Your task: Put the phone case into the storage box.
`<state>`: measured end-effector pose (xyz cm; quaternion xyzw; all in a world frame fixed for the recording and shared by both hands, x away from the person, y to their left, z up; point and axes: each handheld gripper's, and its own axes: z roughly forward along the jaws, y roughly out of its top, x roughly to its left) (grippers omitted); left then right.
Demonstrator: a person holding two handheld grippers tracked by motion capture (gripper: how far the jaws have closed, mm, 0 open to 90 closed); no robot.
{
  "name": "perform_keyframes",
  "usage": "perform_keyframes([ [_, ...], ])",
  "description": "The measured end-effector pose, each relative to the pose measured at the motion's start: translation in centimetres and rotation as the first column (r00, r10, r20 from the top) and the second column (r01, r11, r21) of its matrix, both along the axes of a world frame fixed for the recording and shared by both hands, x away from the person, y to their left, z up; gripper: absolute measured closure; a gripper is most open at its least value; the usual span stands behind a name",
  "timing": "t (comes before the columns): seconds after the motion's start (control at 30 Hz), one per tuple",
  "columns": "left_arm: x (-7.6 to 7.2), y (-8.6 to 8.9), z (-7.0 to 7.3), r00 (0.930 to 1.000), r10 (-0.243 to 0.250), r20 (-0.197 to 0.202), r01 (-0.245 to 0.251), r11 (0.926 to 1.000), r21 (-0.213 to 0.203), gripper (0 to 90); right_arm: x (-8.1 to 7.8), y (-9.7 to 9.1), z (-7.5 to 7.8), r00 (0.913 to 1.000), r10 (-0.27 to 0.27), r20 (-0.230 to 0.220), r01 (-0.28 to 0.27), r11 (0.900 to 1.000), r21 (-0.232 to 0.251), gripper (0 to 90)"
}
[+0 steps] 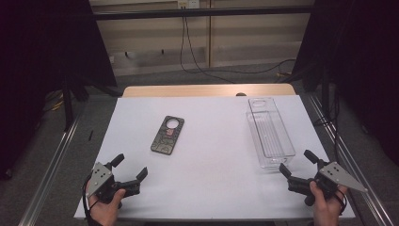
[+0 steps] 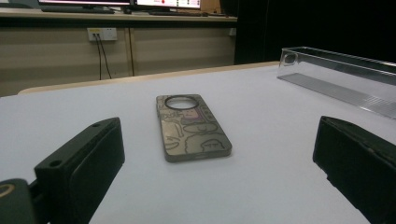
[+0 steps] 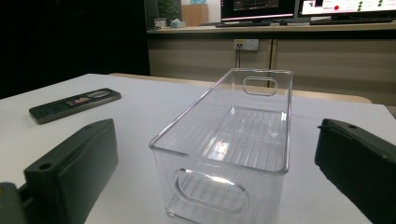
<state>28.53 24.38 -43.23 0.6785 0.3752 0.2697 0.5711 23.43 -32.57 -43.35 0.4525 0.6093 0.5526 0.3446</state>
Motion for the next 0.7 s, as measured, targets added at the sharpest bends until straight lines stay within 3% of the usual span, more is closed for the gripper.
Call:
perform_keyframes([
  [0.1,0.05,0.01,0.11,0.9999,-0.002,0.014,0.002,1.0000,0.001,1.9,-0.11,-0.08,-0.02,1.0000,-0.005,0.001,0.005,1.0000,0.006,0.0],
  [0.7,0.41,-0.23,-0.14,0.9995,0.009,-0.031,-0.008,0.9997,0.022,1.9,-0.17,-0.20,-0.07,1.0000,-0.006,0.002,0.006,0.9999,0.013,0.0],
])
